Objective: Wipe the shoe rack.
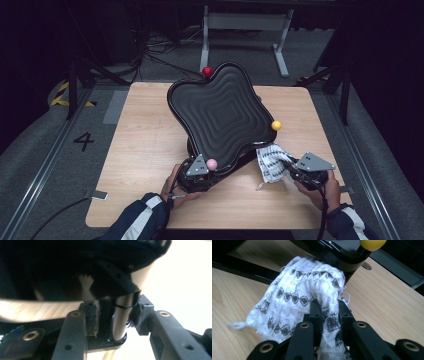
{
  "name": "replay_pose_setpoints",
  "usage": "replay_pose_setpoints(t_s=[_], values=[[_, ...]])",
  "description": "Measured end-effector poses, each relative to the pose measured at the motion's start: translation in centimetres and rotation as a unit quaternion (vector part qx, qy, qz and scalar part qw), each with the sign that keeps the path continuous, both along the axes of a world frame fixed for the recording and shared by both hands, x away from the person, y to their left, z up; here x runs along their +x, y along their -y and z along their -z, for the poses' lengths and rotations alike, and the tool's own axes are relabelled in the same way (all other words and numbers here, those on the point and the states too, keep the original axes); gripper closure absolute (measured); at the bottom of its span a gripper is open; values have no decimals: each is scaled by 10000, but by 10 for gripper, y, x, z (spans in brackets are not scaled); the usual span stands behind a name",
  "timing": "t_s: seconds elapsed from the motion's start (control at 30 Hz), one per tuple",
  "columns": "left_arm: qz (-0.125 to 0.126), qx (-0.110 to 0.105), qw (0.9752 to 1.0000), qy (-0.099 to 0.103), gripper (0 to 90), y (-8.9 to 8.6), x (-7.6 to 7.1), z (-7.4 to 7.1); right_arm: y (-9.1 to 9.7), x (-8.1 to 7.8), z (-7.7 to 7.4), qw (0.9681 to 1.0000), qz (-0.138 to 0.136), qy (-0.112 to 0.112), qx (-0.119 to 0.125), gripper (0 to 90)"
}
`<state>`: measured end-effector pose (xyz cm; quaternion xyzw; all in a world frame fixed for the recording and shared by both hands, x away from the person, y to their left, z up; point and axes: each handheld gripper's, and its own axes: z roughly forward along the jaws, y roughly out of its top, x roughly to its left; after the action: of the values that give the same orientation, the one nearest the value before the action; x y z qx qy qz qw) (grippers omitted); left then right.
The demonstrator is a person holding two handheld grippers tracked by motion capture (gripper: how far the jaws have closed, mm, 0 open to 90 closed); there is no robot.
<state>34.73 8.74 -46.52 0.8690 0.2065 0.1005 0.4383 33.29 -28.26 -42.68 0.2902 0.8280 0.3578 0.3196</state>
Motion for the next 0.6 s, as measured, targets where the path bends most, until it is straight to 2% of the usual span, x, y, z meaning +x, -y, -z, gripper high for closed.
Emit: replay_pose_setpoints(t_s=[0.13, 0.33, 0.6], values=[[46, -6, 10000, 7, 611, -1, -1, 0, 6, -6, -4, 9999, 13, 62, 82, 789], [165, 85, 9998, 40, 728, 2, -3, -1, 8, -14, -14, 9993, -10, 329, 203, 789], [191, 26, 9998, -43, 736, 1, -1, 0, 0, -16, -28, 9972, -82, 670, 315, 789]])
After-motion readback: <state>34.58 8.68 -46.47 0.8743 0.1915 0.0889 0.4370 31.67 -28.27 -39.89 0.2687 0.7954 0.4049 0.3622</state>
